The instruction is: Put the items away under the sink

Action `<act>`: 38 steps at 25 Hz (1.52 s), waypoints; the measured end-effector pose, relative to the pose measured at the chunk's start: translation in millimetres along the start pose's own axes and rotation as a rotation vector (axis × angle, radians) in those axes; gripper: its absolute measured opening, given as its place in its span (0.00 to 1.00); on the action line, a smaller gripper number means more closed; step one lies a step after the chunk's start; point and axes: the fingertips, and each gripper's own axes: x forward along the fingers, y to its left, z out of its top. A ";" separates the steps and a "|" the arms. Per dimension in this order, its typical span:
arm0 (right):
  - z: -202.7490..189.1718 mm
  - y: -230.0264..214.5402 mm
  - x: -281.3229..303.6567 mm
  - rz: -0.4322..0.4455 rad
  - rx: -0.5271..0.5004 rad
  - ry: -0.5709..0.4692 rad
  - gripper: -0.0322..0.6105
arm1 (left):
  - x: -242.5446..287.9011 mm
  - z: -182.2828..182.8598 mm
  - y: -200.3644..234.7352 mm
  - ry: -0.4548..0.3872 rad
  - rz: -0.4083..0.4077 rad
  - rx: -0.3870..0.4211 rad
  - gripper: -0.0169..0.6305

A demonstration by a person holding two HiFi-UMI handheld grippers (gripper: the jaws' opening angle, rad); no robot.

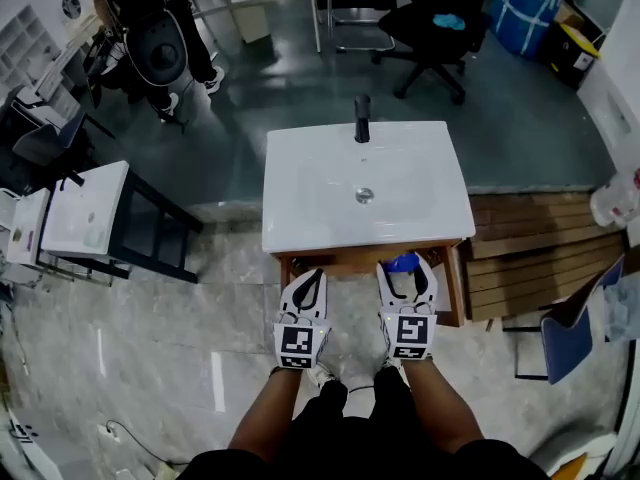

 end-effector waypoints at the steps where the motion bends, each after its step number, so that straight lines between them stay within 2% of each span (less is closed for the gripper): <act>1: -4.7 0.0 1.3 0.005 -0.001 0.004 0.49 | 2.2 -3.7 -2.7 0.001 0.002 -0.002 0.06; 6: -36.4 2.0 8.7 0.012 0.011 0.012 0.49 | 14.5 -34.5 -10.5 0.006 0.009 -0.024 0.06; 11: -94.0 4.0 22.3 0.029 0.008 -0.012 0.49 | 33.5 -87.6 -9.7 -0.032 0.072 -0.063 0.06; 17: -175.7 7.1 40.4 0.074 -0.012 -0.009 0.49 | 67.4 -179.8 -16.6 -0.017 0.107 -0.198 0.06; 23: -260.1 22.6 67.9 0.084 -0.021 -0.018 0.49 | 99.8 -263.1 -4.0 -0.014 0.127 -0.115 0.06; 27: -306.1 29.6 86.0 0.074 -0.003 -0.025 0.49 | 122.4 -308.5 6.8 -0.026 0.126 -0.141 0.06; 33: -361.6 42.8 105.8 0.085 -0.033 -0.057 0.49 | 149.2 -356.4 19.6 -0.078 0.149 -0.096 0.06; 38: -404.3 47.1 124.3 0.084 -0.031 -0.067 0.49 | 169.5 -395.8 26.9 -0.116 0.158 -0.099 0.06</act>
